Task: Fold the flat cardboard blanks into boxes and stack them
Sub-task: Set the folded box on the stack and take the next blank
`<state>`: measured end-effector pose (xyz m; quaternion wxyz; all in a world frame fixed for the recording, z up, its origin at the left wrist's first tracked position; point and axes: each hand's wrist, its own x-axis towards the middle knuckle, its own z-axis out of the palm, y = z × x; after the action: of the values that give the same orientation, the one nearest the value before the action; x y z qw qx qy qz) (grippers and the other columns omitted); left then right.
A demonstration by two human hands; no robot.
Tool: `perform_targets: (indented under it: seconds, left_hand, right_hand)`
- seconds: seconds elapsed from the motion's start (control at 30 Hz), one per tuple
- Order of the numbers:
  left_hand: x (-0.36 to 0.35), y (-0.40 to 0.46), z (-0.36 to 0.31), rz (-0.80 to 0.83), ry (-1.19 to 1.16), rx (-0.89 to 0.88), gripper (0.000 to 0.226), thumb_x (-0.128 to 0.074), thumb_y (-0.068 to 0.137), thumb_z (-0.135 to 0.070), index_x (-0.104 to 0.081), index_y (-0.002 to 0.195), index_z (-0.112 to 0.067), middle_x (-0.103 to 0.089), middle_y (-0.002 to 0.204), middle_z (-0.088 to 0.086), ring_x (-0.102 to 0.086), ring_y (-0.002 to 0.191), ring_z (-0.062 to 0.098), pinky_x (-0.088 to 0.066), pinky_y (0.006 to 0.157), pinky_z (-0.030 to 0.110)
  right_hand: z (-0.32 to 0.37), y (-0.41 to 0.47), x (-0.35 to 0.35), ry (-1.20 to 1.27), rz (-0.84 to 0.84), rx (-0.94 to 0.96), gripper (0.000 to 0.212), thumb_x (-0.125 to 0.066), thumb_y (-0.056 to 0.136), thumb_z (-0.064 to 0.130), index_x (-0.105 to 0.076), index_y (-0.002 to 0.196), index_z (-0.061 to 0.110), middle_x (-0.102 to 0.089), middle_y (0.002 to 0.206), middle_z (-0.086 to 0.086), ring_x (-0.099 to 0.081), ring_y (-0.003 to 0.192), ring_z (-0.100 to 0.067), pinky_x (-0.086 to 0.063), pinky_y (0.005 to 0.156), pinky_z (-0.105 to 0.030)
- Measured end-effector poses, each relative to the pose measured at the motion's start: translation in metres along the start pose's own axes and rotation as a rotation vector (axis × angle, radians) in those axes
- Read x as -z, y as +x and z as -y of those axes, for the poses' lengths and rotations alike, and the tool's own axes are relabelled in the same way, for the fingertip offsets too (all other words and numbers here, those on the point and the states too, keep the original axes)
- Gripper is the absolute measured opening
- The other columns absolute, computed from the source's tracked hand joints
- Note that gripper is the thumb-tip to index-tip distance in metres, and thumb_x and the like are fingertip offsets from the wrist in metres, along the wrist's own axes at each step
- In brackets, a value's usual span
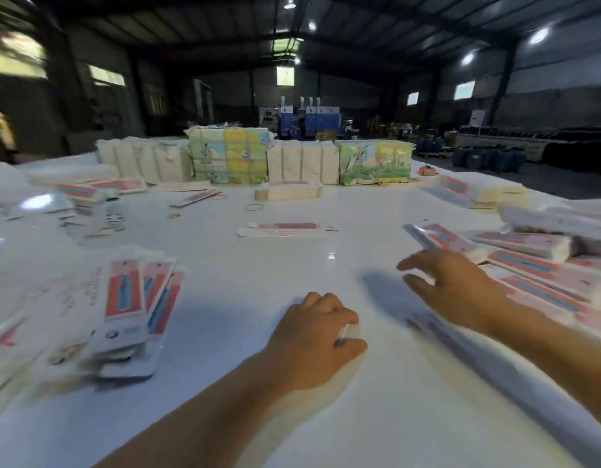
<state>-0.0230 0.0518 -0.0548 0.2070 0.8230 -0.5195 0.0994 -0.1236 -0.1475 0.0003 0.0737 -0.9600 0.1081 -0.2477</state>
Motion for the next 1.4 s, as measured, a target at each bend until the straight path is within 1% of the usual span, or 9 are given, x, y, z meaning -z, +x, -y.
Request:
perform_targets:
  seconds: [0.07,0.33,0.5,0.77,0.93,1.07,1.2,1.3,1.4]
  left_hand:
    - [0.000,-0.001,0.000,0.033,-0.004,0.014,0.039,-0.051,0.089,-0.047,-0.056,0.123,-0.030,-0.050,0.124,-0.008,-0.039,0.115,0.014,-0.030,0.099,0.028]
    - [0.008,0.000,-0.002,0.084,-0.044,0.102,0.037,-0.049,0.091,-0.040,-0.055,0.124,-0.026,-0.050,0.125,-0.002,-0.038,0.117,0.019,-0.032,0.095,0.036]
    - [0.069,0.006,0.052,-0.099,0.099,0.495,0.039,-0.042,0.093,-0.044,-0.052,0.124,-0.023,-0.052,0.124,0.002,-0.047,0.115,0.024,-0.039,0.088,0.037]
    - [0.138,-0.042,0.156,0.258,0.476,1.028,0.035,-0.040,0.088,-0.046,-0.060,0.092,-0.018,-0.062,0.090,0.005,-0.060,0.085,0.024,-0.048,0.088,0.042]
    - [0.117,-0.047,0.172,0.238,0.542,0.971,0.009,-0.055,0.077,-0.016,-0.063,0.082,-0.017,-0.063,0.080,0.002,-0.061,0.075,0.022,-0.051,0.079,0.037]
    - [0.128,-0.043,0.175,0.214,0.494,0.966,0.007,-0.057,0.078,-0.023,-0.054,0.079,-0.017,-0.060,0.076,0.001,-0.057,0.067,0.017,-0.047,0.061,0.028]
    - [0.150,-0.029,0.166,0.190,0.397,0.997,0.025,-0.059,0.082,-0.020,-0.058,0.105,-0.010,-0.061,0.097,0.006,-0.059,0.086,0.023,-0.050,0.076,0.033]
    - [0.151,-0.002,0.127,0.093,0.374,0.796,0.061,-0.042,0.088,-0.013,-0.027,0.141,-0.039,-0.053,0.117,0.008,-0.054,0.094,0.028,-0.048,0.083,0.039]
    - [0.119,0.012,0.058,0.063,0.327,0.477,0.073,-0.023,0.090,-0.012,0.004,0.119,-0.073,-0.045,0.127,0.008,-0.053,0.096,0.033,-0.039,0.090,0.052]
  right_hand:
    - [0.015,-0.016,-0.037,-0.021,0.128,0.069,0.020,-0.054,0.092,0.023,-0.070,0.103,0.019,-0.064,0.117,0.000,-0.056,0.108,-0.024,-0.044,0.089,-0.032]
    - [0.006,-0.020,-0.053,0.044,0.100,0.036,0.015,-0.064,0.084,0.011,-0.072,0.091,0.022,-0.066,0.100,0.004,-0.056,0.088,-0.018,-0.040,0.076,-0.030]
    - [0.005,-0.019,-0.055,0.077,0.058,0.033,0.020,-0.069,0.079,0.003,-0.071,0.083,0.023,-0.067,0.094,0.005,-0.061,0.087,-0.026,-0.049,0.077,-0.040]
    - [0.006,-0.020,-0.056,0.084,0.025,0.051,0.019,-0.070,0.076,0.001,-0.069,0.075,0.020,-0.065,0.082,0.001,-0.060,0.076,-0.028,-0.049,0.070,-0.042]
    - [0.010,-0.020,-0.052,0.106,0.039,0.081,0.017,-0.066,0.082,0.006,-0.069,0.077,0.022,-0.064,0.089,0.007,-0.059,0.081,-0.021,-0.041,0.073,-0.032]
    - [0.011,-0.019,-0.050,0.096,0.078,0.086,0.016,-0.063,0.085,0.010,-0.068,0.078,0.023,-0.065,0.088,0.005,-0.060,0.084,-0.021,-0.043,0.075,-0.032]
    - [0.011,-0.019,-0.050,0.096,0.095,0.079,0.014,-0.059,0.088,0.012,-0.068,0.084,0.022,-0.064,0.094,0.005,-0.058,0.093,-0.021,-0.043,0.079,-0.032]
    - [0.014,-0.019,-0.049,0.094,0.092,0.063,0.014,-0.055,0.090,0.016,-0.069,0.089,0.020,-0.063,0.098,0.006,-0.056,0.096,-0.020,-0.041,0.079,-0.029]
    - [0.016,-0.019,-0.046,0.086,0.101,0.052,0.017,-0.053,0.092,0.020,-0.069,0.096,0.017,-0.064,0.104,0.002,-0.054,0.097,-0.023,-0.042,0.080,-0.029]
